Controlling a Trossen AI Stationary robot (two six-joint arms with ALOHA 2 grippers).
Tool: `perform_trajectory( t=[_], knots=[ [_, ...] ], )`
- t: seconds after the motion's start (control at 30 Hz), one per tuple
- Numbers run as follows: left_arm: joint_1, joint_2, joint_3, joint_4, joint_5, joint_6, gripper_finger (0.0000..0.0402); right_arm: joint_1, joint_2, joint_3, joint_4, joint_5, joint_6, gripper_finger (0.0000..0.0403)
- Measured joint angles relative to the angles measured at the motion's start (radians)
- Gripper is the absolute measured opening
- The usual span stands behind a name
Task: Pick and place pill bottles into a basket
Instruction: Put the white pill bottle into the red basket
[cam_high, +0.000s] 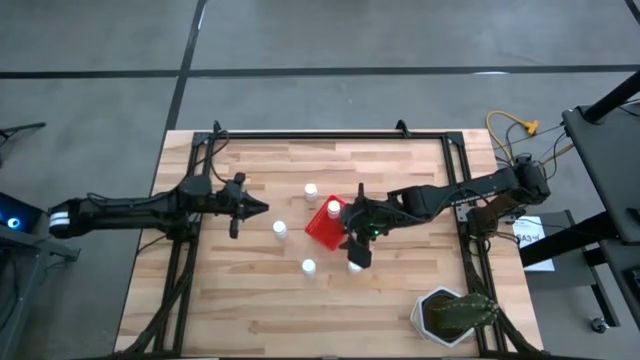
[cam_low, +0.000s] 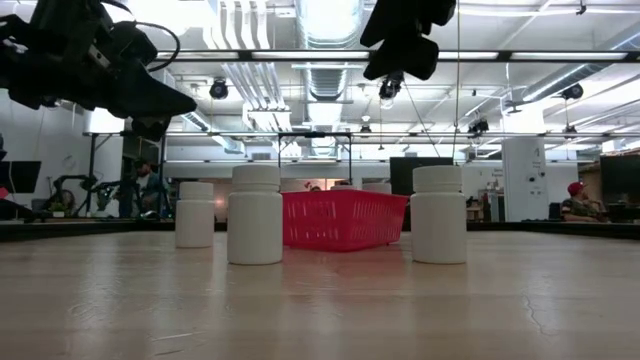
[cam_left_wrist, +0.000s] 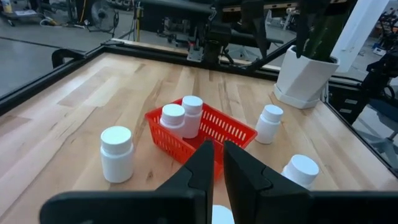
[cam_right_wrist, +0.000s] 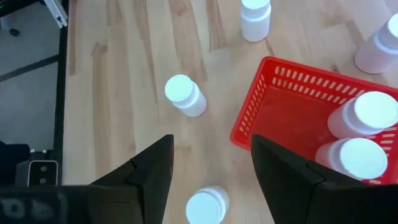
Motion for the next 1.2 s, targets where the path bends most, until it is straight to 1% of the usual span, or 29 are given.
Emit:
perform_trajectory(
  t=[0.2, 0.57, 0.77, 0.87, 1.07, 1.2],
  knots=[
    [0.000, 0.024, 0.000, 0.023, 0.000, 0.000, 0.0017, 0.000, 0.000, 0.000, -0.043, -0.005, 0.003, 0.0203],
    [0.000, 0.074, 0.000, 0.073, 0.000, 0.000, 0.0017, 0.028, 0.000, 0.000, -0.182, -0.012, -0.022, 0.0203],
    [0.000, 0.092, 0.000, 0.096, 0.000, 0.000, 0.0017, 0.046, 0.000, 0.000, -0.192, -0.017, -0.024, 0.0203],
    [0.000, 0.098, 0.000, 0.133, 0.000, 0.001, 0.0017, 0.058, 0.013, 0.002, -0.197, -0.040, -0.038, 0.0203],
    [0.000, 0.095, 0.000, 0.147, 0.000, 0.000, 0.0017, 0.082, 0.063, 0.001, -0.206, -0.140, -0.066, 0.0203],
    [0.000, 0.096, 0.000, 0.146, 0.000, 0.000, 0.0017, 0.083, 0.072, 0.007, -0.208, -0.145, -0.098, 0.0203]
  ],
)
